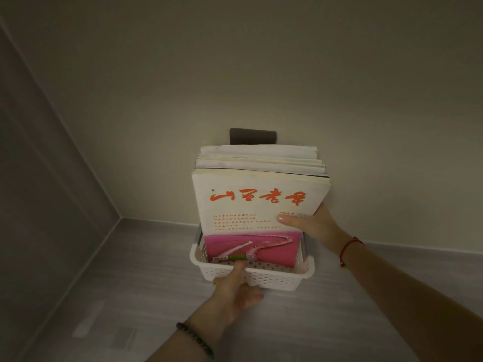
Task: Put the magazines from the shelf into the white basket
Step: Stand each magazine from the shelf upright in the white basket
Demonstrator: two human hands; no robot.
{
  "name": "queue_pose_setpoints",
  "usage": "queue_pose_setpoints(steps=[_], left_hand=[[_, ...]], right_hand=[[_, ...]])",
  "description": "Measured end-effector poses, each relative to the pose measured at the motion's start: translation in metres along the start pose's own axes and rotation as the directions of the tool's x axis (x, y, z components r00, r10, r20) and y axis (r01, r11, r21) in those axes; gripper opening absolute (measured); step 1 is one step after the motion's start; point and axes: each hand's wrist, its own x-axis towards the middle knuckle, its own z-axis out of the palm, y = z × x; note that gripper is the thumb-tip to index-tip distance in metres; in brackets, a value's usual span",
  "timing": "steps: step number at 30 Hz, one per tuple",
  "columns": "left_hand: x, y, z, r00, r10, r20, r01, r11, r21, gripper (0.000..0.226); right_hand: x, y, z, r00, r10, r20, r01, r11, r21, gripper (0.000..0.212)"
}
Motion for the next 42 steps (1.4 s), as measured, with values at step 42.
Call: queue_pose_setpoints(steps=[42], left_hand=[[-0.077, -0.224, 0.223, 0.969, -0.124, 0.214, 0.033, 0.922, 0.386, 0.048]], right_hand=[[-0.327, 0.05, -0.247, 0.747, 0.05, -0.663, -0.053, 0.998, 0.016, 0.061]])
